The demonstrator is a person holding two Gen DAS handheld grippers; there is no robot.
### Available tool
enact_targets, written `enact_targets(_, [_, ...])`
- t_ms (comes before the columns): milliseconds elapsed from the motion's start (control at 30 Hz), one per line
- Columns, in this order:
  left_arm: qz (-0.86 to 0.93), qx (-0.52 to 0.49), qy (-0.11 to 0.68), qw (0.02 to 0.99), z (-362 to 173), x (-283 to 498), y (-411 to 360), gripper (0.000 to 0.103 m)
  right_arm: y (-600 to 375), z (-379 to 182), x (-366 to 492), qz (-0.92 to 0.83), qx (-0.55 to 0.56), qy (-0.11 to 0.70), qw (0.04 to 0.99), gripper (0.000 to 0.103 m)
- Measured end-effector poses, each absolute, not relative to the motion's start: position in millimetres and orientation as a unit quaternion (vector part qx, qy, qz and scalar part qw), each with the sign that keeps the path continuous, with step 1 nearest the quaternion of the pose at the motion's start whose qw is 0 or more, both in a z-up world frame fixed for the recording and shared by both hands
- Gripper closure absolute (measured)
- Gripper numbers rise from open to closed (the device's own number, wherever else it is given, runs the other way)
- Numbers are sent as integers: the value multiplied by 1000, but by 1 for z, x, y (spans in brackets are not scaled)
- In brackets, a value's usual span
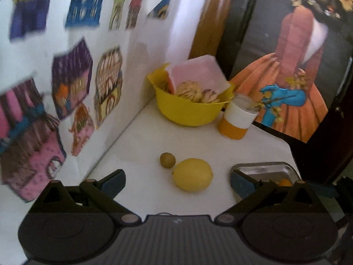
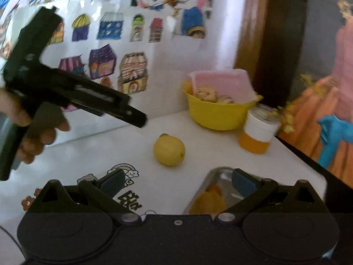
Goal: Organize fruits
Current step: 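Grasp the yellow lemon with the right tool while the left tool grasps the small brown fruit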
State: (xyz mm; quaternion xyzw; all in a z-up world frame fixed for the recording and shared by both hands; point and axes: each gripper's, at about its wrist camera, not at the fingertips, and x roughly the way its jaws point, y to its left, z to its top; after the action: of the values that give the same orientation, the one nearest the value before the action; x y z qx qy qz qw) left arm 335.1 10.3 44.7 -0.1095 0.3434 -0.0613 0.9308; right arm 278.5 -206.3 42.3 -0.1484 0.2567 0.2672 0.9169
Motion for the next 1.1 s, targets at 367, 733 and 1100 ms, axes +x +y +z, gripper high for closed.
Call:
enact_targets(367, [-67,-166,355,917,2,384,25,1,-164,8,371,355,-169,355,848,1])
enact_targets(733, [-19,-170,355,919,-21,410,26,1,-140,-4,423,368,-175,370,835,11])
enact_targets(1100, [-21,-178,359,916,-24,422,26,1,-131,-20,450,382,-151,407,816,43])
